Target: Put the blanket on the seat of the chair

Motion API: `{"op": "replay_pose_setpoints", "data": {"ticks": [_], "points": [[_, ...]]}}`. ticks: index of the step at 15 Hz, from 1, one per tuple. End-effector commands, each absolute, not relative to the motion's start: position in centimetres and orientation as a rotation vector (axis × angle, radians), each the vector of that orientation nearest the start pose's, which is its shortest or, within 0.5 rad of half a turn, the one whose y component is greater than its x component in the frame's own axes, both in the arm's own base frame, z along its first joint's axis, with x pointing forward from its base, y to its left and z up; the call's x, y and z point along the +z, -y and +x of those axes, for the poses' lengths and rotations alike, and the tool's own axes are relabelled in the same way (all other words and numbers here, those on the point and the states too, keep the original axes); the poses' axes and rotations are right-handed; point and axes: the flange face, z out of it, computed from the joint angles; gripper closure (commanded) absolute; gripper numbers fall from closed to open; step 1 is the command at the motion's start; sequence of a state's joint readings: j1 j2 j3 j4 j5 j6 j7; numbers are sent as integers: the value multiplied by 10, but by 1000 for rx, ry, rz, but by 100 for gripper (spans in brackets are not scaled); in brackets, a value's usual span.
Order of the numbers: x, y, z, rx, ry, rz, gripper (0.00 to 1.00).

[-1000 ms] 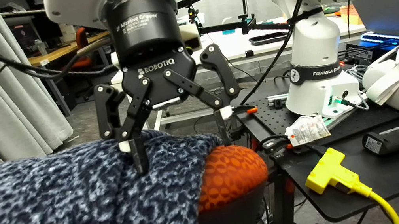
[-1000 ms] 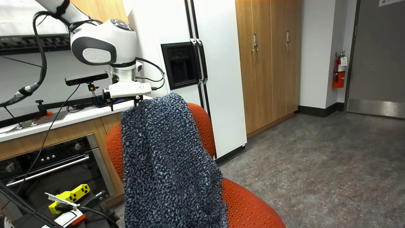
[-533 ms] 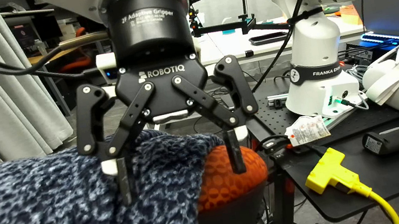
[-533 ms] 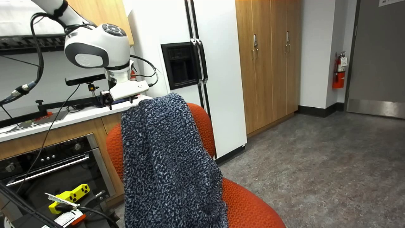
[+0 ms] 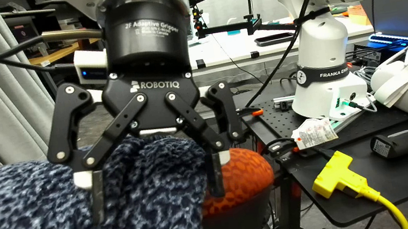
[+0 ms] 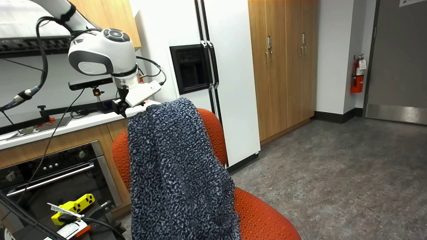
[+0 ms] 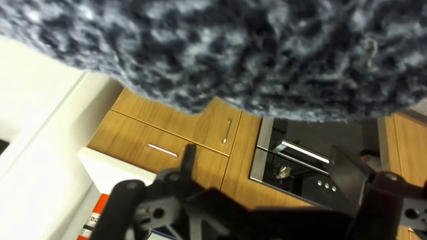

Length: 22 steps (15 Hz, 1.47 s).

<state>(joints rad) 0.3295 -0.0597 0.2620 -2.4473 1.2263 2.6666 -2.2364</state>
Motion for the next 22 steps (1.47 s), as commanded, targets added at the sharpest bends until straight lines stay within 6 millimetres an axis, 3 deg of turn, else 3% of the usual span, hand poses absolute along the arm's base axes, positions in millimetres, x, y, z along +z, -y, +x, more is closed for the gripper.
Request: {"op": "replay_pose_setpoints", "data": {"ticks": [1, 6, 7, 9, 18, 22], "points": [[334, -237, 445, 1107, -2438, 1929, 0], [333, -222, 463, 1094, -2297, 1943, 2], [333, -221, 464, 1091, -2279, 1949, 25], [332, -221, 466, 1092, -2251, 1965, 31], [339, -221, 473, 1153, -2176, 1982, 98], [348, -219, 476, 1230, -2109, 1961, 98]]}}
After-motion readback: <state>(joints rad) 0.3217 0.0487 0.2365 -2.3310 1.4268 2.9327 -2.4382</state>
